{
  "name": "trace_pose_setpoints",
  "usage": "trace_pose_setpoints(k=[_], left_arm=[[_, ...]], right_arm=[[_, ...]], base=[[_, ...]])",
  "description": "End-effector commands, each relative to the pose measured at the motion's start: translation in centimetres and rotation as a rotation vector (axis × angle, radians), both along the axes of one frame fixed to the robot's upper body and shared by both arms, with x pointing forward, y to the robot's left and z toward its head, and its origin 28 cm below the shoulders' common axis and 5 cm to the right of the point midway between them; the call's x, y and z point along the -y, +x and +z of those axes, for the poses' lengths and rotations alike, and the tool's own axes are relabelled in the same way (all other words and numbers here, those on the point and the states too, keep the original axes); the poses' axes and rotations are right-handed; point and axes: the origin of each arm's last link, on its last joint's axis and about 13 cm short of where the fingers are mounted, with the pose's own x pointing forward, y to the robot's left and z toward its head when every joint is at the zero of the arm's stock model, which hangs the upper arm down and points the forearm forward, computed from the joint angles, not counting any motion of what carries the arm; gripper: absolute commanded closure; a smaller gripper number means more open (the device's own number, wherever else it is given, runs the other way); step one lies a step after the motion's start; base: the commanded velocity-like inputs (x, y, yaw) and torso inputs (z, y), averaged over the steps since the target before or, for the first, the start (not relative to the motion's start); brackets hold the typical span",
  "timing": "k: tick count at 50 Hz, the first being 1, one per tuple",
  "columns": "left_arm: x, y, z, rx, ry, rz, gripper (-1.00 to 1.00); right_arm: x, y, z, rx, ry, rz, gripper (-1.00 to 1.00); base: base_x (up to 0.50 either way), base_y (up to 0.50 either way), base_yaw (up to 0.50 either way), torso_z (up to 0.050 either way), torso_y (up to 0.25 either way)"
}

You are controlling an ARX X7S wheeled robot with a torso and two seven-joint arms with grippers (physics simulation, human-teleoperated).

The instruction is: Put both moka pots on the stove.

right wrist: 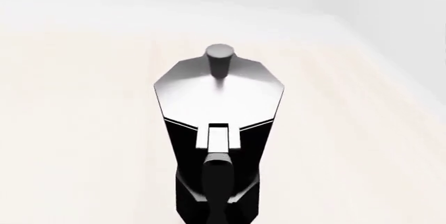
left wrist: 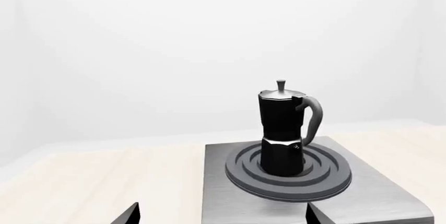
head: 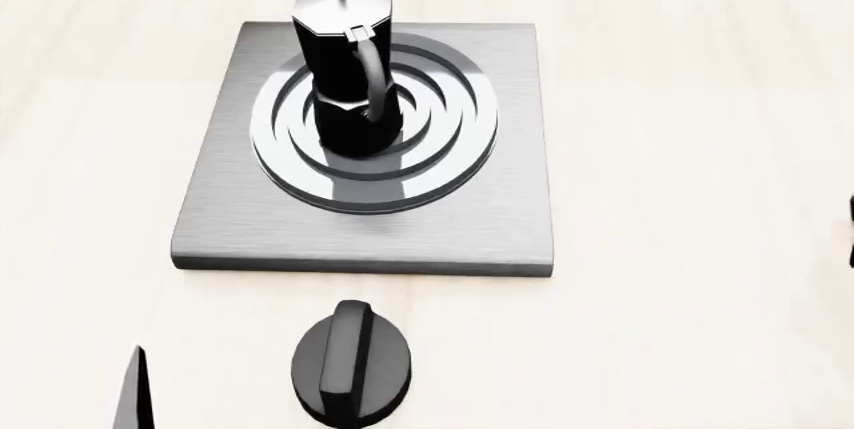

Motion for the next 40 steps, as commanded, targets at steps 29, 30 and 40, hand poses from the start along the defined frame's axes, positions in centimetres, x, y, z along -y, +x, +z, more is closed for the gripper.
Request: trace_pose_setpoints(k=[29,30,40], left_arm=[[-0.2,0.0,0.1,0.001,-0.004,0.006,-1.00],[-0.2,0.0,0.1,0.001,-0.005,0.006,-1.00],[-0.2,0.0,0.0,-0.002,-0.004,0.003,-1.00]], right_arm=[[-4.4,2.5,6.0,0.350,0.011,0.370,1.00],[-4.4,2.6,6.0,0.348,0.015,0.374,1.00],[-5.2,3.3,6.5,0.331,0.003,0.415,1.00]], base=[[0.00,0.00,0.00,0.000,0.000],[0.00,0.00,0.00,0.000,0.000],[0.00,0.00,0.00,0.000,0.000]])
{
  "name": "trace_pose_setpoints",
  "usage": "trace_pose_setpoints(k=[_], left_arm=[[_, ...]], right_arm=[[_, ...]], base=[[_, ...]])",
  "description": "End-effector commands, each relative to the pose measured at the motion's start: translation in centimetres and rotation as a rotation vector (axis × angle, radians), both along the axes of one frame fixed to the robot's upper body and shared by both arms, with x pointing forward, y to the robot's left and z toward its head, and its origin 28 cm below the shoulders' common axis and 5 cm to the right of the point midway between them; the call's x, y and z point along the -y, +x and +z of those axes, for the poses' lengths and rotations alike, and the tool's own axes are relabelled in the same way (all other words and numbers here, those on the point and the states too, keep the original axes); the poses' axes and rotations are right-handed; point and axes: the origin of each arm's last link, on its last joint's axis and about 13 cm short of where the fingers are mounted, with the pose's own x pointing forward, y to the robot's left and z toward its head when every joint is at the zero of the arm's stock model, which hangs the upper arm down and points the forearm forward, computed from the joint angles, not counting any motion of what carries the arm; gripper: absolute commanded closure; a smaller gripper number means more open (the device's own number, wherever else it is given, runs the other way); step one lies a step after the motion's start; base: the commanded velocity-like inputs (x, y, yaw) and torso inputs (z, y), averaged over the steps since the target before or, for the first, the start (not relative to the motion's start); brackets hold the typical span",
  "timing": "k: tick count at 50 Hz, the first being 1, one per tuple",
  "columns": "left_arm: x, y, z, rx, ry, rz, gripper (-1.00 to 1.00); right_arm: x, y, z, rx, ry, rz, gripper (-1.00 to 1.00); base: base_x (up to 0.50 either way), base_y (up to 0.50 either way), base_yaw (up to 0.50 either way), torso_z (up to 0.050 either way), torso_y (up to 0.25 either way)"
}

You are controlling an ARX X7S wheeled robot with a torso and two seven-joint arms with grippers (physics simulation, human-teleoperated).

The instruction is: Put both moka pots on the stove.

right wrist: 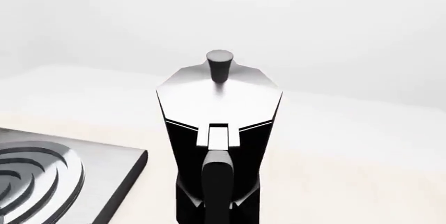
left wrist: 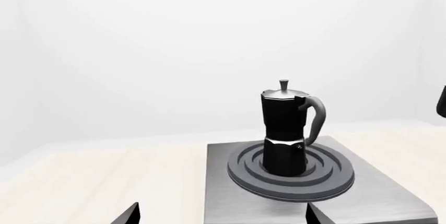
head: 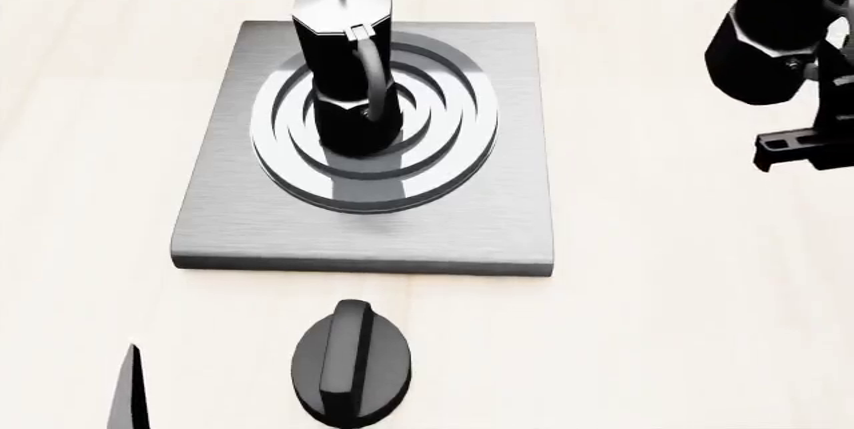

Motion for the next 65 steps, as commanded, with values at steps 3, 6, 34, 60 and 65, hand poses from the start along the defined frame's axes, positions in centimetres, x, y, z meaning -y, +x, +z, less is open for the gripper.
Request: trace_pose_setpoints(k=[3,6,34,60,65], left_arm=[[0.0,0.0,0.0,-0.001,0.001,-0.002,-1.00],[0.0,0.0,0.0,-0.001,0.000,0.001,-1.00],[-0.2,0.1,0.2,0.005,-0.008,0.004,-1.00],[-0.2,0.0,0.1,0.004,-0.010,0.005,-1.00],[-0.2,0.1,0.1,0.005,-0.011,0.006,-1.00]], right_arm=[[-1.6,1.4,1.7,0.046,-0.028,0.078,1.00],[-2.2,2.2,1.8,0.046,-0.028,0.092,1.00],[-7.9,6.9,1.8,0.005,0.019,0.201,1.00],[-11.6,8.1,0.8,0.000,0.011,0.258,1.00],[-12.4,8.2,0.3,-0.005,0.005,0.274,1.00]], base=[[0.00,0.00,0.00,0.000,0.007],[0.00,0.00,0.00,0.000,0.000],[0.00,0.00,0.00,0.000,0.001],[0.00,0.00,0.00,0.000,0.001],[0.00,0.00,0.00,0.000,0.000]])
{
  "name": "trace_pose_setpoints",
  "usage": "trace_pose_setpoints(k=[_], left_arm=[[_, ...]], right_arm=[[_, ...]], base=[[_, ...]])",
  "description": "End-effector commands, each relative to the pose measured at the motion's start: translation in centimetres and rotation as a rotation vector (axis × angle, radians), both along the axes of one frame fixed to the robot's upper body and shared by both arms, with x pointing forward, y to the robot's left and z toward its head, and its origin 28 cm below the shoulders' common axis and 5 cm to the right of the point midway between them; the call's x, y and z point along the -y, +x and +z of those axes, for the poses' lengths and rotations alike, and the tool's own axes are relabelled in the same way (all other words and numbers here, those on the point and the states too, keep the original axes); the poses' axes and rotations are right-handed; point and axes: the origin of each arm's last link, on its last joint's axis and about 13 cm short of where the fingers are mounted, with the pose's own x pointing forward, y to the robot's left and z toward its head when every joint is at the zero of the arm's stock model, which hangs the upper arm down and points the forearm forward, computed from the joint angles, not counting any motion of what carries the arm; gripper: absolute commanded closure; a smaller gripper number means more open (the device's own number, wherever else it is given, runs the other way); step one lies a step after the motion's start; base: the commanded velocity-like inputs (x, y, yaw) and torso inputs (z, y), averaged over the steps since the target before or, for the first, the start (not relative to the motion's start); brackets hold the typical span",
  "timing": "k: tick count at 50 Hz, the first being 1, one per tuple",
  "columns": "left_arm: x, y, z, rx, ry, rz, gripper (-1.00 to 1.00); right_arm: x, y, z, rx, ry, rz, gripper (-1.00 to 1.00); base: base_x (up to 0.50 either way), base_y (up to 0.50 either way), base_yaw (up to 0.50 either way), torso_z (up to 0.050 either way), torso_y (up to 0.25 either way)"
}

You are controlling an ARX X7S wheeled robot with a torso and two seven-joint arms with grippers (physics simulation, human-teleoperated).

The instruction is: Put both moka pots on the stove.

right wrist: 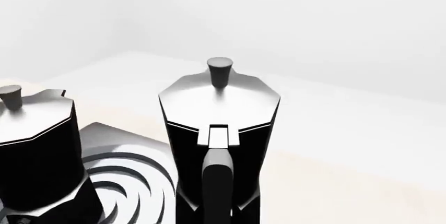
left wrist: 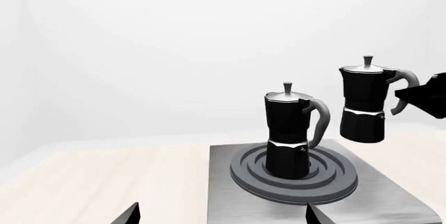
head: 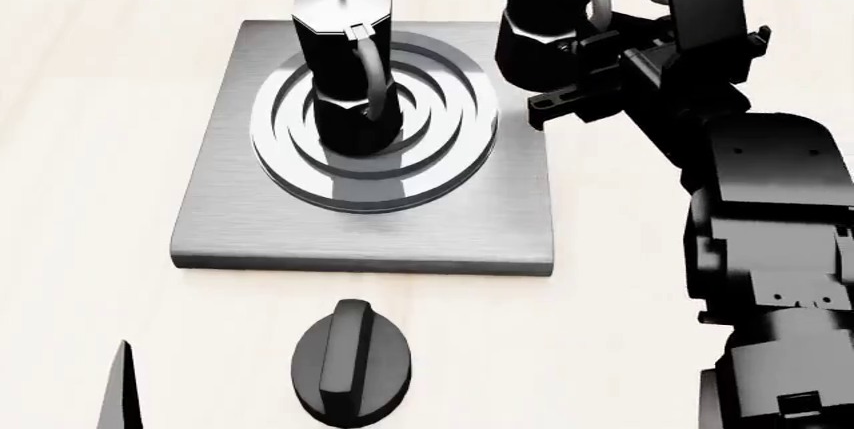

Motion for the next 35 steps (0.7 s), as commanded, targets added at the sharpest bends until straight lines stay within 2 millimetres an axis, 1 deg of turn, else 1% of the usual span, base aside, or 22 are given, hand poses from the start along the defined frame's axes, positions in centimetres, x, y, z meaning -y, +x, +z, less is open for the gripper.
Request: trace_pose_setpoints(k=[1,11,18,26,35], left_arm=[[0.0,0.0,0.0,0.000,-0.001,0.000,-1.00],[0.0,0.0,-0.1,-0.001,-0.003,-0.001,-1.00],[0.0,0.0,-0.1,-0.001,-0.003,-0.001,-1.00],[0.0,-0.1,-0.1,-0.001,-0.001,0.000,-1.00],[0.0,0.0,0.0,0.000,-0.004,0.001,-1.00]], right_arm=[[-1.8,0.4,0.6,0.050,0.031,0.041,1.00],[-2.9,0.6,0.6,0.054,0.023,0.065,1.00],[-3.3,0.6,-0.3,0.044,0.025,0.071,1.00],[-3.7,0.5,-1.0,0.043,0.036,0.079,1.00],[-4.4,0.6,-0.8,0.060,0.050,0.099,1.00]], base=[[0.00,0.00,0.00,0.000,0.000],[0.00,0.00,0.00,0.000,0.001],[0.00,0.00,0.00,0.000,0.001],[0.00,0.00,0.00,0.000,0.001],[0.00,0.00,0.00,0.002,0.001]])
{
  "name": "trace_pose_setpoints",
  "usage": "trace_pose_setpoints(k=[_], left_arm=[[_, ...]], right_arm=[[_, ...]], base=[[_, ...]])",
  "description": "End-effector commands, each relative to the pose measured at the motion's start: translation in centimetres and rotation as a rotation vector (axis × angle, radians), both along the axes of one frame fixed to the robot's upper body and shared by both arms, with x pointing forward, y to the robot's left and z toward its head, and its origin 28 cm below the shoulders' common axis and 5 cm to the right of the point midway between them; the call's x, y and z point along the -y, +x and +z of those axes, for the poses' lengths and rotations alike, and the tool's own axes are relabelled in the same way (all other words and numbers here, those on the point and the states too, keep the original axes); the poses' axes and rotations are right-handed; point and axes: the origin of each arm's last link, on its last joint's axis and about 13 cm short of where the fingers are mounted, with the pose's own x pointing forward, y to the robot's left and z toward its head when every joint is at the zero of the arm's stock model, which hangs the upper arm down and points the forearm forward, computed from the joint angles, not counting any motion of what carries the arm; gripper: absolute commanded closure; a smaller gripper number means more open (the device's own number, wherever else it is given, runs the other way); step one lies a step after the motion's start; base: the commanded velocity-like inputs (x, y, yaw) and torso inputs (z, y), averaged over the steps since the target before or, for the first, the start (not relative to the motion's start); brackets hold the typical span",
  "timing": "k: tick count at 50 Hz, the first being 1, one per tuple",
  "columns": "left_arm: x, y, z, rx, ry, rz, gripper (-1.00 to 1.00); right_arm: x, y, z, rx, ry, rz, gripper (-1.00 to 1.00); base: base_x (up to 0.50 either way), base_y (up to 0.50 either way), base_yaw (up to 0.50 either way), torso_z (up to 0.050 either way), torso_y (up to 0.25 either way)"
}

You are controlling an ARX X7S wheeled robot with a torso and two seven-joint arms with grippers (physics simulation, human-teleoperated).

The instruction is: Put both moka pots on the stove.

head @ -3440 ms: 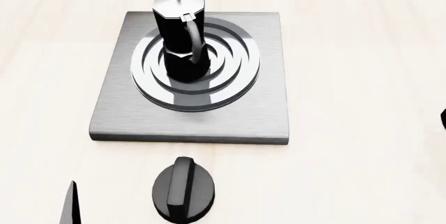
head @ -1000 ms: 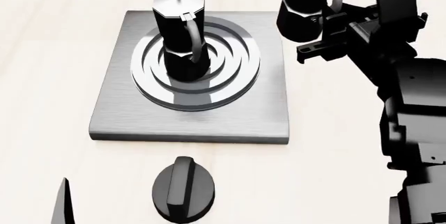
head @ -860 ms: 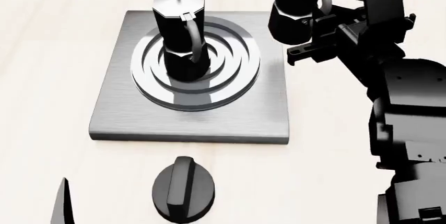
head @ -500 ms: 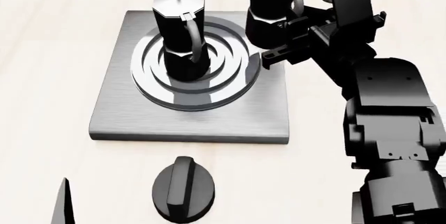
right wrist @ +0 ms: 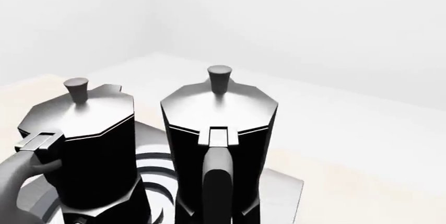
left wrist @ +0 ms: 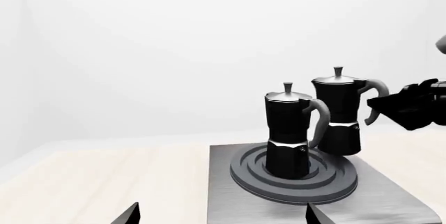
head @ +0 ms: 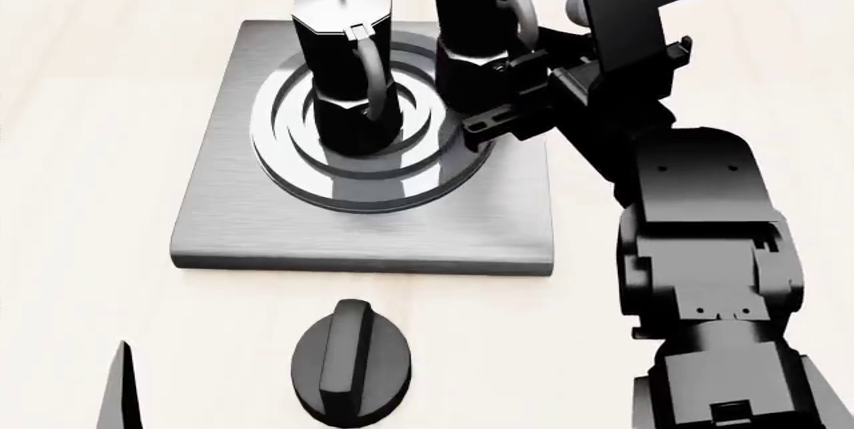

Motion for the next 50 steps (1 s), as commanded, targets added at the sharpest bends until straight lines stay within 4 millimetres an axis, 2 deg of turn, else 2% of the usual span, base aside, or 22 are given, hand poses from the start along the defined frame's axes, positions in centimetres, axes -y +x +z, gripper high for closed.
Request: trace_pose_setpoints(k=[1,32,41,50], left_arm=[[0.0,0.0,0.0,0.000,-0.001,0.001,-1.00],[0.0,0.1,-0.1,0.000,0.001,0.000,-1.00],[0.1,0.0,-0.1,0.000,0.001,-0.002,-1.00],[0.1,0.0,-0.1,-0.001,0.001,-0.003,-1.00]], right_arm=[[-0.9,0.2,0.6,0.043,0.062,0.015,1.00],[-1.5,-0.2,-1.9,0.006,0.090,0.027,1.00],[-1.6,-0.6,-3.8,-0.016,0.112,0.021,1.00],[-1.6,-0.6,-3.6,-0.013,0.105,0.024,1.00]], base=[[0.00,0.00,0.00,0.000,0.000],[0.00,0.00,0.00,0.000,0.001],[0.00,0.00,0.00,0.000,0.000],[0.00,0.00,0.00,0.000,0.000]])
